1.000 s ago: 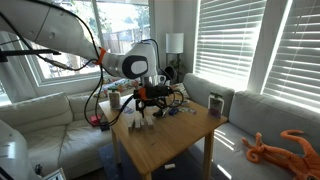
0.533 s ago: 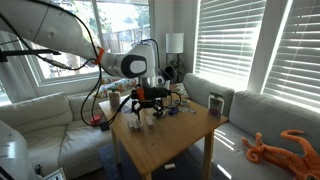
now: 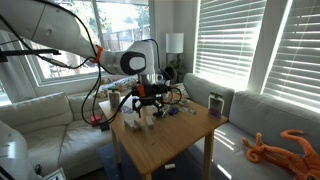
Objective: Pick up the top most laying wooden block and stack it vertically on the vertical wooden block on the table
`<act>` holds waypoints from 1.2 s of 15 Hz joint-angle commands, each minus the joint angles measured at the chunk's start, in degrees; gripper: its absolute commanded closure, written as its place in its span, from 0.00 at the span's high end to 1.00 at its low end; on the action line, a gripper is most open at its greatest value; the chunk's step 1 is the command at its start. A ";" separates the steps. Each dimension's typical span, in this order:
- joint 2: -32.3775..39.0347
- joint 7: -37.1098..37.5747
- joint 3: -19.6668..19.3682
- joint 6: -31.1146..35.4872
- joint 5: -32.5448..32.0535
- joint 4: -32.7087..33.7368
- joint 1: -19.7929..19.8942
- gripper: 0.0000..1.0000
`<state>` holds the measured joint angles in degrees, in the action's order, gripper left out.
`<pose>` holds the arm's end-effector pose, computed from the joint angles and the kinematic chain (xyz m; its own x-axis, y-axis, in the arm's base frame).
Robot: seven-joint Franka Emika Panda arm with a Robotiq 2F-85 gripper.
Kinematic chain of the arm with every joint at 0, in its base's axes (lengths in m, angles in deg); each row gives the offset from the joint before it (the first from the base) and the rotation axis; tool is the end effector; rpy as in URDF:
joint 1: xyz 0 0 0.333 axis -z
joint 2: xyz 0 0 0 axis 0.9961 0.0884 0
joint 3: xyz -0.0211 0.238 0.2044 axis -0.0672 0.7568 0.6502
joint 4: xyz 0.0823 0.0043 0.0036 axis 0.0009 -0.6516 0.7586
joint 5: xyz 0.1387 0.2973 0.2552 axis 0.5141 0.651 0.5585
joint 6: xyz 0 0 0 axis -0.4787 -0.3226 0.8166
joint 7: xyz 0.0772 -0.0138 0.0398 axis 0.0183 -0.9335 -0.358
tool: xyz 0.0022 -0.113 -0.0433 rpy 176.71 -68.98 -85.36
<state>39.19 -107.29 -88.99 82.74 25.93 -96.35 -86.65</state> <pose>0.5029 -0.0133 0.3964 0.6265 0.7731 -0.0994 0.7793 -0.6239 0.0595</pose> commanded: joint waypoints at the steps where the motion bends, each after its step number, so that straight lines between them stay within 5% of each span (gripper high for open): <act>1: 0.59 1.30 0.50 -4.60 -1.39 4.00 0.07 1.00; 9: 5.64 11.41 5.48 -22.91 -15.06 11.43 -1.84 1.00; 18: 5.76 13.00 6.36 -20.80 -15.29 9.31 -3.14 1.00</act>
<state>44.69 -94.61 -82.85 61.35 10.95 -86.78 -89.33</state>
